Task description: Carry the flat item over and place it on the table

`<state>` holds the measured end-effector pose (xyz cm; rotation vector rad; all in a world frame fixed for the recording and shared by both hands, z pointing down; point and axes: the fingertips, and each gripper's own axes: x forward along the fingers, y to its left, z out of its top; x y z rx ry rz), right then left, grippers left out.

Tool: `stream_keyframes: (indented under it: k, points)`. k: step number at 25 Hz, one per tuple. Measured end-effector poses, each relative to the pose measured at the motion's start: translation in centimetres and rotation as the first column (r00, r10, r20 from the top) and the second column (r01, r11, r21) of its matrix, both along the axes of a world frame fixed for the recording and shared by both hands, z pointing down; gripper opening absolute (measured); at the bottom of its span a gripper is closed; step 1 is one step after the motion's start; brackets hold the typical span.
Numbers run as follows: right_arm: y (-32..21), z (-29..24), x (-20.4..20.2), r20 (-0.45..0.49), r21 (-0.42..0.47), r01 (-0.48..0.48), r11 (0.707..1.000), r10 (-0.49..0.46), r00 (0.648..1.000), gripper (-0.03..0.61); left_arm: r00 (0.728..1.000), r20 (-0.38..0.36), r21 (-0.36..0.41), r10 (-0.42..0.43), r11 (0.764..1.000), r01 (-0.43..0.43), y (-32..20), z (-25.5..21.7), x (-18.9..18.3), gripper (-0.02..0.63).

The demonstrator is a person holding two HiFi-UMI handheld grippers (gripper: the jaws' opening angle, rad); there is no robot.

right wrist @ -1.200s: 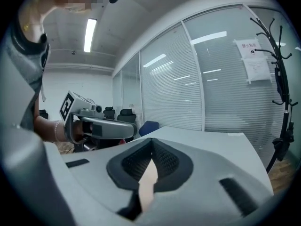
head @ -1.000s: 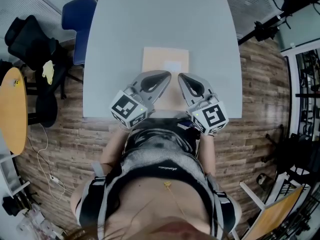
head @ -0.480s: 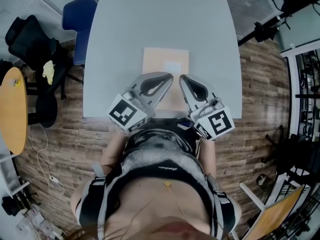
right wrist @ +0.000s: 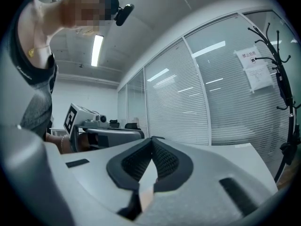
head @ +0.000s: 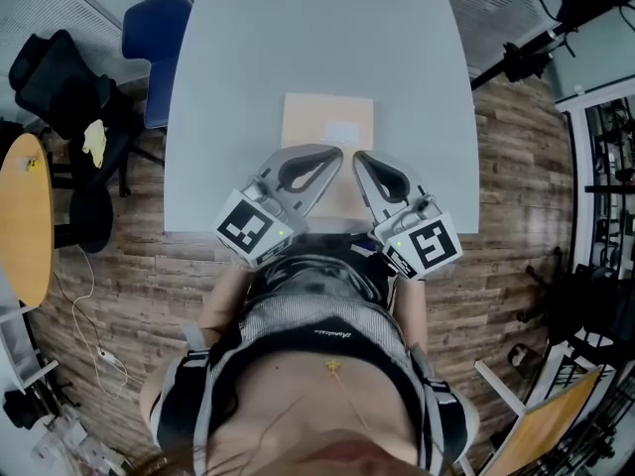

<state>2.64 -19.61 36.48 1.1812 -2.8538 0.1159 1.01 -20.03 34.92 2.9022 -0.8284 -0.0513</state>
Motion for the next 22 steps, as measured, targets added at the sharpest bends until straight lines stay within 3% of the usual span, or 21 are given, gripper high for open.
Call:
stream_keyframes:
  k: [22]
  points:
    - [-0.06, 0.18, 0.05, -0.02, -0.008, -0.002, 1.0, 0.002, 1.0, -0.002, 0.999, 0.041, 0.002, 0.006, 1.0, -0.006, -0.17, 0.94, 0.24, 0.011]
